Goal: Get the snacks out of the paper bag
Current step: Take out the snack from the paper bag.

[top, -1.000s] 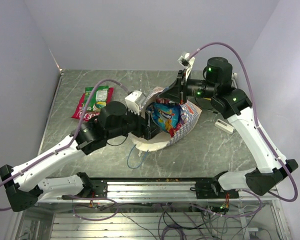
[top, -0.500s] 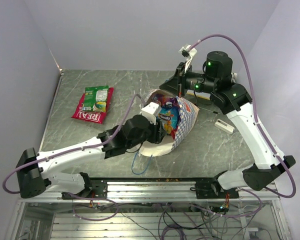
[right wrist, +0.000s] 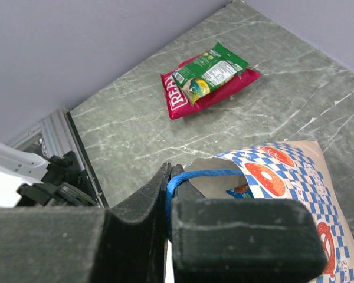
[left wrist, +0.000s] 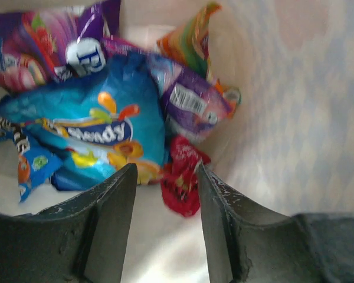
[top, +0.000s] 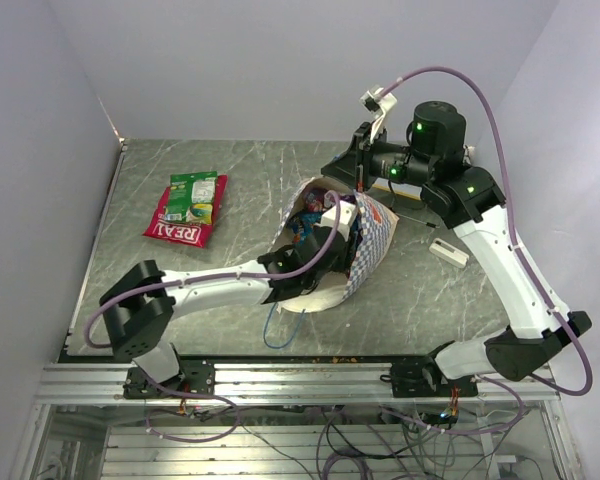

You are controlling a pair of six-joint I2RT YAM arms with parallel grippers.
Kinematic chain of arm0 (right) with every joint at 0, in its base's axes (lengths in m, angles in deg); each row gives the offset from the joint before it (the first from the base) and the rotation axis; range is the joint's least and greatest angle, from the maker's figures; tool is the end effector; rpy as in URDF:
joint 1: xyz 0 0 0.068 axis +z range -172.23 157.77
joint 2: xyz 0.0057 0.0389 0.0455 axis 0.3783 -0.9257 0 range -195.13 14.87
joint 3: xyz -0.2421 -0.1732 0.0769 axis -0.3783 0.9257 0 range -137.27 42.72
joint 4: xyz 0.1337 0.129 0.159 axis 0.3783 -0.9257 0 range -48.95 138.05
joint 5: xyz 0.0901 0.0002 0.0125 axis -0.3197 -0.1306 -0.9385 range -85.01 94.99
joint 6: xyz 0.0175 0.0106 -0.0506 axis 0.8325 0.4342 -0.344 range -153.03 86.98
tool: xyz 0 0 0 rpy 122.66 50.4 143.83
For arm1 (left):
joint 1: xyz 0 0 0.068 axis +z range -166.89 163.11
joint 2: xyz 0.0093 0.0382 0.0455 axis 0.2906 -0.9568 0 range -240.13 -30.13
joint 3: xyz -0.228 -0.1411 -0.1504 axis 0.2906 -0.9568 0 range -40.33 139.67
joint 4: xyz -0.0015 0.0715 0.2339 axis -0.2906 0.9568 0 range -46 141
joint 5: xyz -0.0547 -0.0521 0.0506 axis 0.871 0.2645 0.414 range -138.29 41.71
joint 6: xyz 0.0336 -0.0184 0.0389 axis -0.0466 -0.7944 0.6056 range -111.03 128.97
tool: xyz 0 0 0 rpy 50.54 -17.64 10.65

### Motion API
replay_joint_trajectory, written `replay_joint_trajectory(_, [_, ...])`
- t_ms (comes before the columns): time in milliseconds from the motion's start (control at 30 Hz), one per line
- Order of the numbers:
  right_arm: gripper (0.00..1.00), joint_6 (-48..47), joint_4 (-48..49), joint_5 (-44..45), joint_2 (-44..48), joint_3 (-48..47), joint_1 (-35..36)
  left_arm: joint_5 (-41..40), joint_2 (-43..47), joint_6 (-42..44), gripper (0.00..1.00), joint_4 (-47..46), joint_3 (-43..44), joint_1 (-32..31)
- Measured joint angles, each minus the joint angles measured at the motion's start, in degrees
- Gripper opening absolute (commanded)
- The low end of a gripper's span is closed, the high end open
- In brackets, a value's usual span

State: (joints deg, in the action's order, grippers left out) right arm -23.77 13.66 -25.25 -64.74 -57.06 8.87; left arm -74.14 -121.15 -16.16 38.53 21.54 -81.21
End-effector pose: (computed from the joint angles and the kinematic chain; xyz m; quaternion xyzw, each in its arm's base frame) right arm 0.2136 0.1504 0.5169 -0.3017 0.7177 0.3977 0.4855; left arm 0.1663 -0.3091 0.3120 0.1584 0.8098 -0.2421 0.5105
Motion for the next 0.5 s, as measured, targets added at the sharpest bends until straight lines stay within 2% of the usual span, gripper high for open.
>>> replay_joint_trajectory(167, [0.00, -0.11, -1.25, 0.20, -0.57, -1.79, 0.15, -2.25, -4.63, 4.15, 0.64, -6.27, 3.10, 1.44])
replay_joint_trajectory(333, [0.00, -0.33, -2.54, 0.31, -1.95, -3.45, 0.15, -2.43, -7.58, 7.45, 0.63, -11.19, 3.43, 5.03])
replay_joint_trajectory(500, [0.00, -0.55, -3.52, 0.35, -2.19, -4.48, 0.26, -0.68, -10.40, 11.85, 0.73, -17.05, 3.43, 8.31])
